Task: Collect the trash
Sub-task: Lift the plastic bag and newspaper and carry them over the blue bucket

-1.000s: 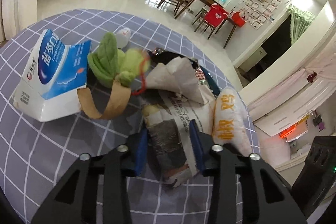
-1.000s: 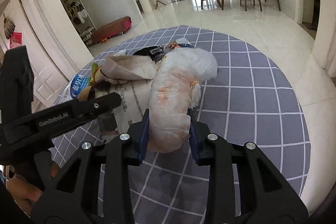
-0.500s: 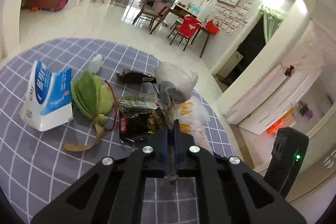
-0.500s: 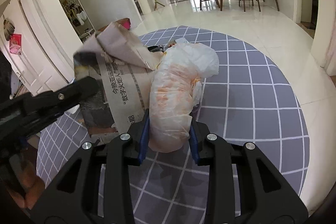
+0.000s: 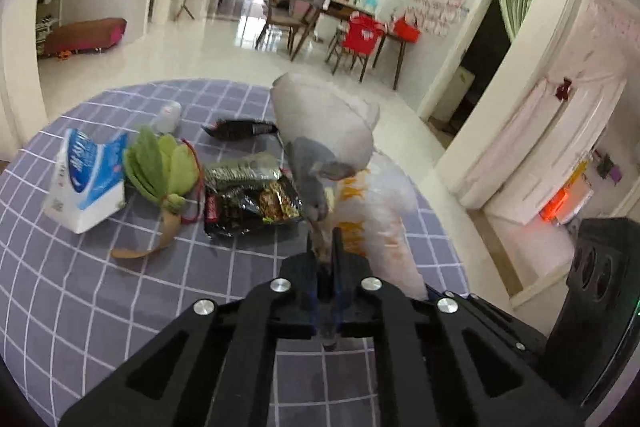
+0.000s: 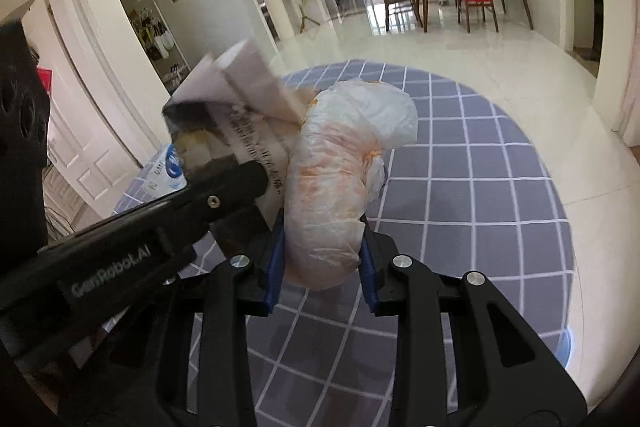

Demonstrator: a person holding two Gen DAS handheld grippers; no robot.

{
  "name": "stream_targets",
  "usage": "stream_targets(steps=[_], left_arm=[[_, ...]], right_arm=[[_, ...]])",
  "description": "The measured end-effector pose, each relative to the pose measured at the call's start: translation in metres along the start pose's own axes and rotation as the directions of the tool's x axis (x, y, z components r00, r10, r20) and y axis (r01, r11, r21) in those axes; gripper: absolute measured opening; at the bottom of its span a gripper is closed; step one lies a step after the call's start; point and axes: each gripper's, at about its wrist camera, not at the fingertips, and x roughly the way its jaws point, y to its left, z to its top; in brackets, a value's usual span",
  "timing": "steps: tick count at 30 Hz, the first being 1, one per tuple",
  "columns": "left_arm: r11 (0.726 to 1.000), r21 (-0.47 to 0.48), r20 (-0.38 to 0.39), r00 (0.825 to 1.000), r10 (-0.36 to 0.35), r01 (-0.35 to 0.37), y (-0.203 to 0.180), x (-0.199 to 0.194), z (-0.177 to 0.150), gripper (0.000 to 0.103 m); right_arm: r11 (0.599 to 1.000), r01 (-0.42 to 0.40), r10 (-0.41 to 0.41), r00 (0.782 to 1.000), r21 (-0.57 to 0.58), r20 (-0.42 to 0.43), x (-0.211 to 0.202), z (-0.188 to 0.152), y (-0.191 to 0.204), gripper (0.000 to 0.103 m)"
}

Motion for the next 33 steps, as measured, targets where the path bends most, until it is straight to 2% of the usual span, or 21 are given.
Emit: stream_targets(steps=[3, 7, 10, 15, 18, 24, 29, 33], left_arm=[[1.0, 0.013, 0.063, 0.998, 0.024, -0.025, -0.007, -0.023, 0.003, 0.005], [0.996, 0.047, 0.159, 0.985, 0.064, -0.073, -0.026, -0.066, 0.01, 0.005], [0.995, 0.078, 0.182, 0.982, 0.05, -0.065, -0.04, -0.083, 0.013, 0.005], [0.988, 0.151, 0.173, 0.985, 0.003, -0.03, -0.079, -0.09, 0.006, 0.005], [0.978, 0.206, 0.131, 0.99, -0.046, 0.018, -0.111, -0.079, -0.004, 0.005], [0.932, 0.338, -0.012, 0.991, -0.137, 0.133, -0.183, -0.033, -0.042, 0.005], [0.884, 0.402, -0.176, 0.967, -0.182, 0.239, -0.235, 0.022, -0.081, 0.005], [0.852, 0.451, -0.259, 0.953, -0.16, 0.266, -0.259, 0.064, -0.108, 0.005]], right_arm=[[0.999, -0.028, 0.027, 0.999, 0.015, 0.046, -0.021, 0.003, -0.003, 0.031], [0.996, -0.069, 0.063, 0.992, 0.051, 0.107, -0.054, 0.009, -0.011, 0.031], [0.993, -0.091, 0.078, 0.986, 0.08, 0.15, -0.08, 0.011, -0.021, 0.031], [0.992, -0.06, 0.037, 0.98, 0.111, 0.196, -0.124, 0.002, -0.048, 0.031], [0.987, -0.017, -0.017, 0.977, 0.161, 0.211, -0.151, -0.014, -0.075, 0.031], [0.95, 0.128, -0.186, 0.964, 0.286, 0.187, -0.192, -0.058, -0.145, 0.031], [0.891, 0.226, -0.291, 0.95, 0.393, 0.115, -0.205, -0.097, -0.203, 0.032], [0.848, 0.278, -0.334, 0.941, 0.452, 0.048, -0.206, -0.127, -0.241, 0.034]])
